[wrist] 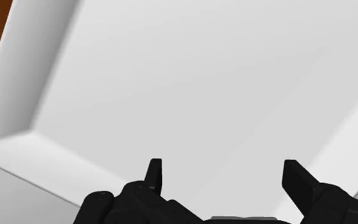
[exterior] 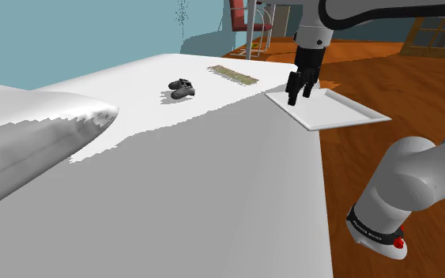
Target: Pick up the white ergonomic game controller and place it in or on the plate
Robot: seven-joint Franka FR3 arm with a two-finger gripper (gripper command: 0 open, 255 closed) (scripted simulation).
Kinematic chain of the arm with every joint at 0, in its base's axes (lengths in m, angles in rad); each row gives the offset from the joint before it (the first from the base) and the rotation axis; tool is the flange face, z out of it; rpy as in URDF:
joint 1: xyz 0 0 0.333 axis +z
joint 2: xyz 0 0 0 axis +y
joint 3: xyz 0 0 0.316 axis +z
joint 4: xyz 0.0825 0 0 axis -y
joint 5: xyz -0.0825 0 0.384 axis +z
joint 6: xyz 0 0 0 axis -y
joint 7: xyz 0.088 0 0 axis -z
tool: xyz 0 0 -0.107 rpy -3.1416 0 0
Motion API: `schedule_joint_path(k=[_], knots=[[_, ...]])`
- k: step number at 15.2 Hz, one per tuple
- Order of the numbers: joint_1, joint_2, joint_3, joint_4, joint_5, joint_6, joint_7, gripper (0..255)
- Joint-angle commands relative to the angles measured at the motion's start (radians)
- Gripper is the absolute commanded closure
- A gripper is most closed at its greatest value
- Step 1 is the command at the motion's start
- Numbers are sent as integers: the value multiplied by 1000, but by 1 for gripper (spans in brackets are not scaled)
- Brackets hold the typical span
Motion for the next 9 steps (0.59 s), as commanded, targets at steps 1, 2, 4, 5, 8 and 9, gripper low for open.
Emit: schedule_joint_path(k=[1,2,4,5,8,9], knots=[[0,0,0,0,0,0,0,0],[3,23,17,12,13,19,30,0],[6,70,51,40,35,55,89,0],[7,96,67,56,45,73,118,0],[8,175,115,113,65,123,204,0],[8,203,130,134,70,138,233,0]])
